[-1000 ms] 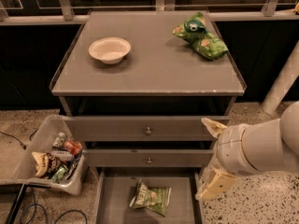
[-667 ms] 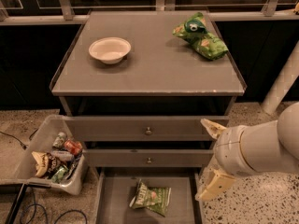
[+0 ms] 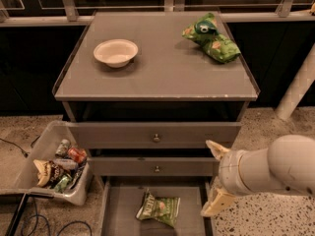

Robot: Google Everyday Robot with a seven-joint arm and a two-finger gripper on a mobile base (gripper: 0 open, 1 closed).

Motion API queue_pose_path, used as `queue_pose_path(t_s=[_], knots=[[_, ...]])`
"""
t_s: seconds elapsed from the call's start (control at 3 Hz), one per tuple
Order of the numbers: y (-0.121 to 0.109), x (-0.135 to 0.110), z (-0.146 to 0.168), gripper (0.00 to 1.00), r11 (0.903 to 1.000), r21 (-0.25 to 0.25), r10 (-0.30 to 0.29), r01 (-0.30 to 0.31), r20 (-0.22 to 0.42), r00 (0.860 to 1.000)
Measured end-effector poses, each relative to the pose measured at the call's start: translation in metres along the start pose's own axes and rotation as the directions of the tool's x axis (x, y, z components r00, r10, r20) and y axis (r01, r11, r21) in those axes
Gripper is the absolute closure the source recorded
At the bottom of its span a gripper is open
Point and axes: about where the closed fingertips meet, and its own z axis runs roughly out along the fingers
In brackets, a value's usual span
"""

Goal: Pick green jalapeno chip bag from bottom drawer and place on counter

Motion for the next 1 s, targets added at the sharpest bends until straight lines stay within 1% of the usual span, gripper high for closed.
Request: queue_pose_path(t_s=[0.33,0.67,1.0], knots=[[0.013,0.036,0.047,0.00,0.9994,-0.027,0.022,-0.021,0.043,0.999],[0.022,0.065,0.084,0.00,0.9953,-0.062,0.080,-0.074,0.104,0.991],[0.050,0.097,0.143,0.00,0.9697,-0.162,0.211,-0.183,0.180,0.961]])
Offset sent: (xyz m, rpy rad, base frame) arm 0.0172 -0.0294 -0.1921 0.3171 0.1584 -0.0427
